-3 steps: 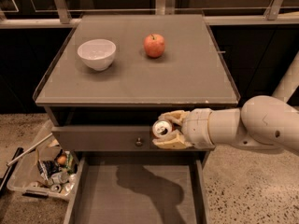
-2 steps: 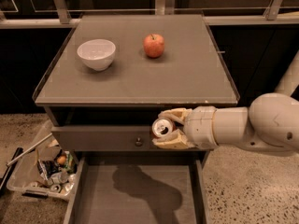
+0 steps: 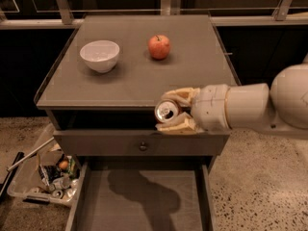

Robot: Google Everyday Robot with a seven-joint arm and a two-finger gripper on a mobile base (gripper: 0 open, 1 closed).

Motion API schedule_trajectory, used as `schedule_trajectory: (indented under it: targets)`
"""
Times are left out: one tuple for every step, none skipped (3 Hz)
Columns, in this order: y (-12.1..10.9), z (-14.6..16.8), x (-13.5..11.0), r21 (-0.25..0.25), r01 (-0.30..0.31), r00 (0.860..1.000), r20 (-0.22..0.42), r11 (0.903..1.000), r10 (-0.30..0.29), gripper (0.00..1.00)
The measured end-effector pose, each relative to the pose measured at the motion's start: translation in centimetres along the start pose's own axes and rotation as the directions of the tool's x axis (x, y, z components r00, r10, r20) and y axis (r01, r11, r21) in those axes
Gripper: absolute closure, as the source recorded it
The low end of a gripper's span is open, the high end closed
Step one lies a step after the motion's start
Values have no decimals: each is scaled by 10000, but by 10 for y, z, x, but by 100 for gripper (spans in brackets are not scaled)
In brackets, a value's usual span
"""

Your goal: Pick coke can from middle drawer and place on counter

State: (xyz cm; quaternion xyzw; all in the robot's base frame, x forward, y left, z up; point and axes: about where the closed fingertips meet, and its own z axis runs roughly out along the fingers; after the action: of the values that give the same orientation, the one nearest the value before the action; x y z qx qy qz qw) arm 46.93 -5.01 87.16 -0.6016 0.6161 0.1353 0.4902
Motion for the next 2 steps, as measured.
schedule_trajectory:
  targets:
    - [-40,-10,-26,168,157,9992,378,9997,-163,100]
    - [-87,-19,-43,353,-97,9969,783,9993,69,100]
